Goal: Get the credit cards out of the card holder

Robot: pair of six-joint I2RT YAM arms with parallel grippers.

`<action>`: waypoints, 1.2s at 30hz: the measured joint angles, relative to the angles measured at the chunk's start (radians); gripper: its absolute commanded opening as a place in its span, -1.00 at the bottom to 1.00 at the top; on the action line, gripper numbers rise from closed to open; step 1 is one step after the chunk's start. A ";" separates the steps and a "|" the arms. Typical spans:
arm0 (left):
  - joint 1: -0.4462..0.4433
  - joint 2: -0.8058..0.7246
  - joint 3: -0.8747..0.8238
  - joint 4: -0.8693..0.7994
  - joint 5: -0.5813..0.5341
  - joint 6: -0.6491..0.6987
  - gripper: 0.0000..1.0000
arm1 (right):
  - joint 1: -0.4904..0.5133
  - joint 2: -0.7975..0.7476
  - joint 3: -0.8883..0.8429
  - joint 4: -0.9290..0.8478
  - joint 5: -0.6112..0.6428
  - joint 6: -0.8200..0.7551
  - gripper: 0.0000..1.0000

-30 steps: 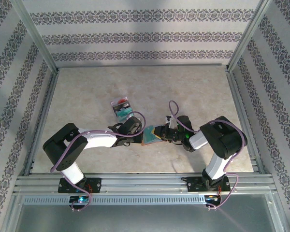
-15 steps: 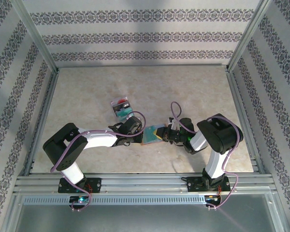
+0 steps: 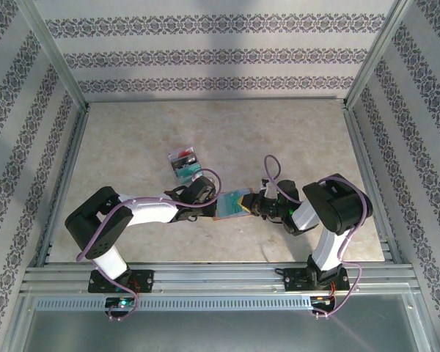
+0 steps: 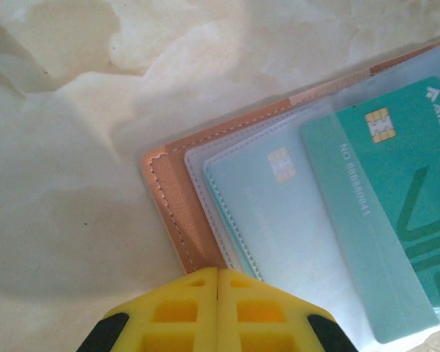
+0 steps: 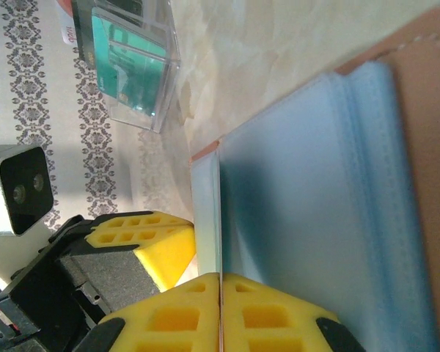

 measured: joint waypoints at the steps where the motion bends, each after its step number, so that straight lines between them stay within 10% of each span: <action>1: 0.000 0.000 0.000 0.000 -0.001 0.001 -0.97 | -0.006 -0.009 -0.002 -0.009 0.000 -0.005 -0.83; 11: 0.007 -0.014 0.000 -0.032 -0.020 0.018 -0.86 | -0.051 -0.189 -0.014 -0.227 0.013 -0.109 -0.85; 36: 0.066 -0.294 0.113 -0.176 0.061 0.230 0.40 | -0.038 -0.713 0.215 -1.068 0.116 -0.528 -0.89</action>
